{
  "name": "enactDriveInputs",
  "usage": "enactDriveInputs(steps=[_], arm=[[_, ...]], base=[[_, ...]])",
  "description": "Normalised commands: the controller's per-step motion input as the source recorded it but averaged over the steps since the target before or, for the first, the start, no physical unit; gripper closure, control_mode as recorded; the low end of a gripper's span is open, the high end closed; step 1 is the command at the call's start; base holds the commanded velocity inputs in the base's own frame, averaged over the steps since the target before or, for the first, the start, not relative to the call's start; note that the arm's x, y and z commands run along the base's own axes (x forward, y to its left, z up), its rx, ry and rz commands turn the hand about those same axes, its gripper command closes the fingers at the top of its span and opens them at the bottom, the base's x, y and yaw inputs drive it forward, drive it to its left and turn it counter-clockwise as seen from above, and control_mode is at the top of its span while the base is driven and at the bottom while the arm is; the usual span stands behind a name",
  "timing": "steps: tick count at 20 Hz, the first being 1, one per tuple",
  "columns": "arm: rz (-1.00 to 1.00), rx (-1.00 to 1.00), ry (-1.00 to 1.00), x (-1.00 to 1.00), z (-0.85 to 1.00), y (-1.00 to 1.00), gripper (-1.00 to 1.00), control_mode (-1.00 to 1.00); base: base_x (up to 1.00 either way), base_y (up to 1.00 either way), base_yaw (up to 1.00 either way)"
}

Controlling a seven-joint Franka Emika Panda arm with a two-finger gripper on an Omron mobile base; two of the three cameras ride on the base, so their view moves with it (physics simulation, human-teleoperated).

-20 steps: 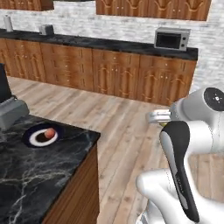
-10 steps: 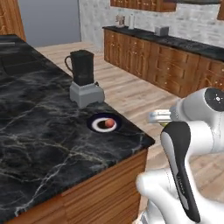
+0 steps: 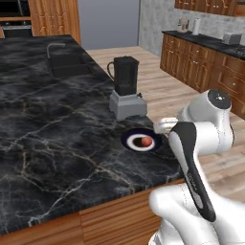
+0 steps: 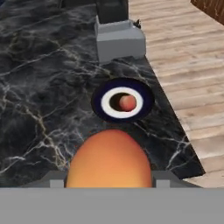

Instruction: Pick the peach and mango from the fridge and place them on the plate next to the blender to make a fruit smoothie.

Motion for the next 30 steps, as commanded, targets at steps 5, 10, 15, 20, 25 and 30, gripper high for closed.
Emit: enactDriveInputs(steps=[5,10,15,20,25,30], arm=[[0.00,-0.14,0.35,1.00,-0.96,0.27,1.00,-1.00],[0.00,0.00,0.03,1.00,-0.82,0.06,1.00,-1.00],[0.00,0.00,0.00,1.00,-0.63,0.10,1.00,-1.00],[0.00,0.00,0.00,1.00,-0.43,0.31,1.00,-1.00],[0.00,0.00,0.01,0.94,-0.17,0.07,-1.00,-1.00],[0.00,0.00,0.04,0.20,0.03,0.00,-1.00,-1.00]], base=[[0.00,0.00,0.00],[0.00,0.00,0.00],[0.00,0.00,0.00],[0.00,0.00,0.00],[0.00,0.00,0.00],[0.00,0.00,0.00]])
